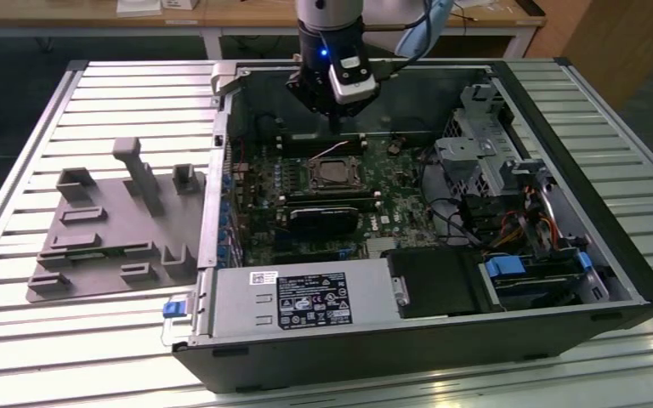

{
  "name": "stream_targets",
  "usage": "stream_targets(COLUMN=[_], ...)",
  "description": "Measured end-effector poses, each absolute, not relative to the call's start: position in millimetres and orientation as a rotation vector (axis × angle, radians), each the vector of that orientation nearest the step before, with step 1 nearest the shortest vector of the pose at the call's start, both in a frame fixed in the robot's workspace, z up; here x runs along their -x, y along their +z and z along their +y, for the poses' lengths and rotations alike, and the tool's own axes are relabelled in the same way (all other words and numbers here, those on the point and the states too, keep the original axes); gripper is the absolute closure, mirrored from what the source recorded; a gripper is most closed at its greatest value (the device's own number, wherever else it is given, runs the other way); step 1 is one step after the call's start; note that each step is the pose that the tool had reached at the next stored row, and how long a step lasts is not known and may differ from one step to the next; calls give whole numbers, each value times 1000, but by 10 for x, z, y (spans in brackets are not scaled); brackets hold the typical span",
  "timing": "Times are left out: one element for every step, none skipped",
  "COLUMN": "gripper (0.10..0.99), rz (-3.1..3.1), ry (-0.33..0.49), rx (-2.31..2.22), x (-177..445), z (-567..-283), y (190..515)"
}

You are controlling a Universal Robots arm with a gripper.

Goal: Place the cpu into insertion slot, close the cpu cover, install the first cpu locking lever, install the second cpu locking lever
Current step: 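Install the first cpu locking lever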

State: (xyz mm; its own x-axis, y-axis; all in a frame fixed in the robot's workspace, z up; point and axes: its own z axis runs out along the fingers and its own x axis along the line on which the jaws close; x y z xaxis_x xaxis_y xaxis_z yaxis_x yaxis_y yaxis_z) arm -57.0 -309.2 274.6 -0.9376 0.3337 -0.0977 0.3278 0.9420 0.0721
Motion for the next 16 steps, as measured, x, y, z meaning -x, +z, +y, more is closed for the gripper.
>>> stream_targets(gripper=[980,980,980,980,980,980,980,980,980,980,980,980,980,980,980,980], rz=[2989,2990,2991,2991,2992,2993,2993,2994,2994,2995,2996,2996,2997,2997,2998,2998], ry=[85,88,93,99,106,112,116,119,122,124,127,131,134,138,141,143], rx=[-508,-506,-504,-503,-501,-500,-498,-497,-495,-493,-491,-488,-486,-485,-483,-481], x=[570,569,569,568,567,565,563,563,562,562,562,562,562,562,562,561], z=[-3093,-3093,-3093,-3092,-3092,-3092,-3092,-3092,-3092,-3092,-3092,-3093,-3092,-3092,-3092,-3092], y=[2742,2738,2734,2730,2727,2724,2720,2715,2709,2702,2696,2691,2684,2677,2670,2663])
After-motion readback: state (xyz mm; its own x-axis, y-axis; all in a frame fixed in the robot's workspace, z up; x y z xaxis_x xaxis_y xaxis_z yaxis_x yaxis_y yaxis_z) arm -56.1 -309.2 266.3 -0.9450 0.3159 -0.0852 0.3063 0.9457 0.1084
